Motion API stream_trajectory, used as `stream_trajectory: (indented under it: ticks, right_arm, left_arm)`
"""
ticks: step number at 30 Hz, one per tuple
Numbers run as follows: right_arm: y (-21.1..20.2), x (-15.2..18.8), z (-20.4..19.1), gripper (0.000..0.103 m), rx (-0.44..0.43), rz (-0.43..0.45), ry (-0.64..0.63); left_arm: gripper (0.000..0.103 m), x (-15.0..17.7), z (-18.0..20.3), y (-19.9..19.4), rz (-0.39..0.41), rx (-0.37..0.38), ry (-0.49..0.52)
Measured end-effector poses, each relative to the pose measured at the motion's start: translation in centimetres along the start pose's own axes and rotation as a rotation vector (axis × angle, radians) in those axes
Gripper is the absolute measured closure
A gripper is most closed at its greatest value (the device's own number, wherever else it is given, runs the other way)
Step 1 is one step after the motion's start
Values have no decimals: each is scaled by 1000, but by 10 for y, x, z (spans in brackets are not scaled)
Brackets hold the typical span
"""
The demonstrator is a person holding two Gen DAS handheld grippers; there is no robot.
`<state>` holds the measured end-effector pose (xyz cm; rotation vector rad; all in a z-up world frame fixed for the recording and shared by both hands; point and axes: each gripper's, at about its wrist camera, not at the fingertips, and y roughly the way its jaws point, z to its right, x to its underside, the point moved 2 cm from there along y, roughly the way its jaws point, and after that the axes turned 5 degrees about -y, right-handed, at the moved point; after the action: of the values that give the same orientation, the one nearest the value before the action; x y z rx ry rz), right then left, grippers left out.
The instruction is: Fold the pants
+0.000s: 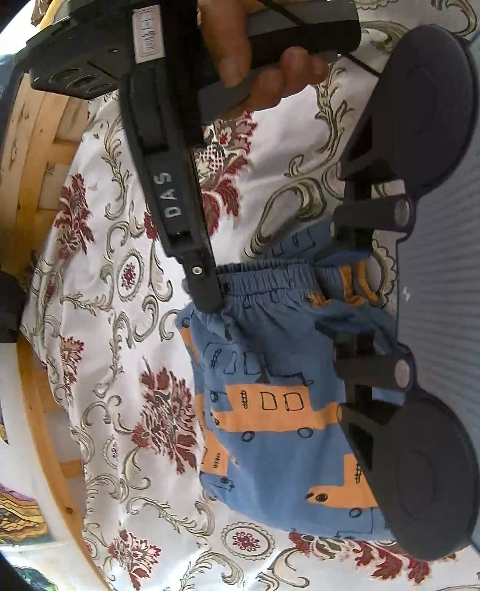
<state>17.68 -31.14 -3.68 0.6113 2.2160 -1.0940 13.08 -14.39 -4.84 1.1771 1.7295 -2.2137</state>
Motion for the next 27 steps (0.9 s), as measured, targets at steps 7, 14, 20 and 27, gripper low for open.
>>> stream_trajectory:
  ticks: [7,14,20,27]
  right_arm:
    - [-16,-4,9,88,40,8,36]
    - [0,9,21,45,196,-74,14]
    - [-23,6,-2,5,312,47,-187]
    - [2,29,-48,3,375,-3,-409]
  left_arm:
    - [77,-8,-3,-2,-8,95,-49]
    - [46,0,-1,-1,-8,176,-12]
    - [24,7,-36,-48,149,113,-47]
    - [15,17,-111,-40,182,-193,-343]
